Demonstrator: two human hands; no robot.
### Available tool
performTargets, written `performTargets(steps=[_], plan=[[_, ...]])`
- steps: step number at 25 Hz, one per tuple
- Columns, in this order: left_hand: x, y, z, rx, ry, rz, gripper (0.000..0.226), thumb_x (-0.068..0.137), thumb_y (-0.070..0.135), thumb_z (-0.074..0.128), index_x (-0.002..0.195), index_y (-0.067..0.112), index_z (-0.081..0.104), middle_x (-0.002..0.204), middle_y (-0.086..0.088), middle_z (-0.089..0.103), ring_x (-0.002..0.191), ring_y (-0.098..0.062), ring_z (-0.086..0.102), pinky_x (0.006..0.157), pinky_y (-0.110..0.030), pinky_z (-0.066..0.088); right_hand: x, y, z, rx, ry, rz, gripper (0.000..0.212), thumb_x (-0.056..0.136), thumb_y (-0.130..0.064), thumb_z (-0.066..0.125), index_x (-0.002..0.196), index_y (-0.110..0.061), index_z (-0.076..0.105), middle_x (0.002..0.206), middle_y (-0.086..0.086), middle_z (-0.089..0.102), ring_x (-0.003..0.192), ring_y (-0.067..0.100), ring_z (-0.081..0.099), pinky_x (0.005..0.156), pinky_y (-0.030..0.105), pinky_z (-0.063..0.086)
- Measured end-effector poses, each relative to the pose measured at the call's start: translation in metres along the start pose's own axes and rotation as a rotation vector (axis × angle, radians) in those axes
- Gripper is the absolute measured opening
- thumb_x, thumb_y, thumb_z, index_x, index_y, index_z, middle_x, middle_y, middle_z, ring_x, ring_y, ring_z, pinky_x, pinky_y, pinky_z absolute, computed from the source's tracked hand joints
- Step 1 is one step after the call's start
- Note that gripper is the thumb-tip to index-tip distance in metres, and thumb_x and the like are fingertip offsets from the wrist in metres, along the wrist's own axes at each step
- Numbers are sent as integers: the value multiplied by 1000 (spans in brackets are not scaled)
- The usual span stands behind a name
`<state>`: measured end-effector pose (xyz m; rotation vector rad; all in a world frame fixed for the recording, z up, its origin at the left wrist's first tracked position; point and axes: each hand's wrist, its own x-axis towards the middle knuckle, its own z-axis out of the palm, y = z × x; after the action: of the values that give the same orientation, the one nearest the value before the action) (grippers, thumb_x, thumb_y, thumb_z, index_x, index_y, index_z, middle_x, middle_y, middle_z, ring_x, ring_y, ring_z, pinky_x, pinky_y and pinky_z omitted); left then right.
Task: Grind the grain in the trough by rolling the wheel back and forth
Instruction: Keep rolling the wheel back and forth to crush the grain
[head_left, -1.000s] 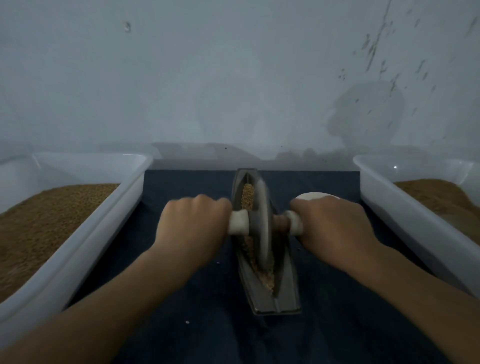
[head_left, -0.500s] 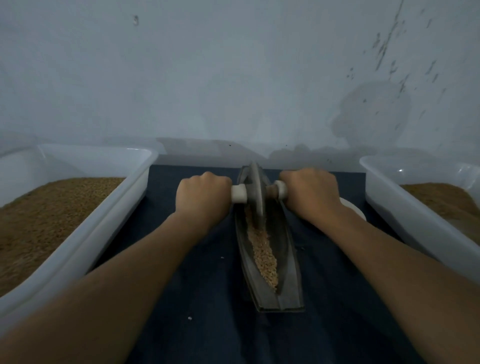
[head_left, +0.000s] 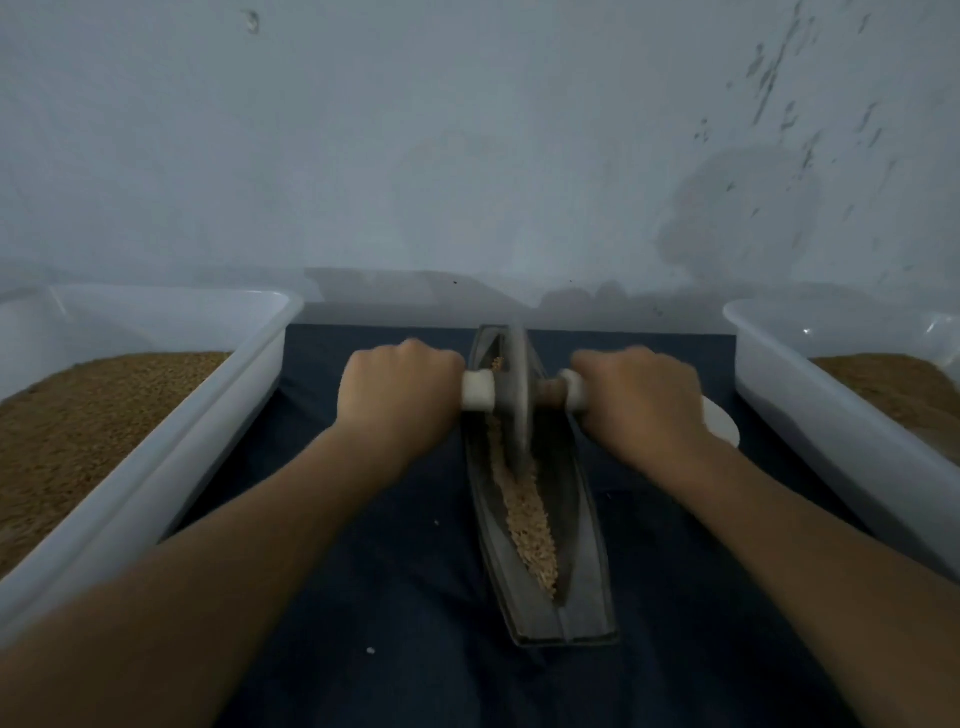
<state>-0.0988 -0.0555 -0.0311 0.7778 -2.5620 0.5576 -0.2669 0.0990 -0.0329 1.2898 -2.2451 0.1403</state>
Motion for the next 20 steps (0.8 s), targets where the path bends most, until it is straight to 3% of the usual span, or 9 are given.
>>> performTargets(steps=[2, 4, 6, 9, 11, 14, 16, 18, 20], plan=[[16, -1, 2, -64, -61, -73, 5, 87, 27, 58, 90, 23, 59, 68, 3, 39, 59, -21, 41, 57, -34, 34, 27, -4, 0, -30, -56, 27, 13, 85, -28, 66, 84, -29, 53, 84, 2, 64, 78, 30, 64, 59, 32, 38], [10, -1, -1, -64, -49, -83, 6, 87, 26, 59, 87, 21, 55, 66, 4, 37, 52, -17, 33, 54, -34, 31, 25, -3, -3, -37, -50, 12, 16, 84, -27, 66, 82, -30, 50, 83, 1, 64, 77, 29, 63, 58, 31, 37], [-16, 0, -5, -38, 21, -30, 19, 83, 29, 64, 79, 23, 46, 61, 7, 28, 48, -13, 23, 48, -30, 24, -4, 2, -7, -36, -3, -51, 33, 78, -28, 71, 76, -32, 39, 69, -7, 52, 60, 19, 53, 51, 26, 27], [-52, -2, -26, 21, 137, 105, 56, 55, 35, 83, 69, 28, 29, 57, 10, 8, 46, -8, 0, 47, -21, 3, -50, 3, -27, -82, 61, -130, 63, 58, -32, 79, 67, -36, 17, 55, -13, 28, 46, -1, 17, 47, 18, 3], [-52, -1, -33, 4, 145, 132, 63, 47, 34, 87, 69, 27, 28, 57, 10, 7, 47, -8, -3, 49, -20, 1, -56, 5, -31, -101, 18, -108, 64, 58, -35, 75, 66, -39, 12, 54, -12, 29, 45, 1, 20, 48, 18, 0], [-31, 3, -15, 50, 14, 82, 32, 73, 32, 74, 72, 26, 42, 57, 7, 24, 44, -13, 20, 44, -26, 17, -36, 5, -10, -21, -13, -34, 43, 75, -32, 72, 68, -36, 29, 61, -11, 43, 54, 11, 41, 46, 23, 11], [-1, 2, -4, 43, -12, 21, 6, 85, 28, 62, 86, 25, 57, 65, 4, 37, 54, -19, 40, 51, -32, 33, -6, 1, 2, 25, 1, 2, 25, 84, -31, 67, 77, -32, 43, 68, -8, 49, 61, 19, 48, 49, 27, 21], [19, 0, -6, -2, -97, -18, 8, 88, 26, 58, 95, 25, 61, 74, 2, 47, 65, -23, 51, 58, -34, 39, 15, -3, 4, 20, -7, 37, 12, 86, -31, 64, 84, -29, 52, 75, -3, 55, 69, 25, 54, 56, 30, 30], [17, 1, -12, 7, -102, -13, 9, 88, 26, 58, 96, 25, 61, 76, 1, 49, 69, -25, 55, 59, -34, 39, 12, -4, 1, 36, -28, 42, 16, 86, -32, 64, 82, -30, 49, 75, -4, 53, 69, 24, 53, 57, 31, 31]])
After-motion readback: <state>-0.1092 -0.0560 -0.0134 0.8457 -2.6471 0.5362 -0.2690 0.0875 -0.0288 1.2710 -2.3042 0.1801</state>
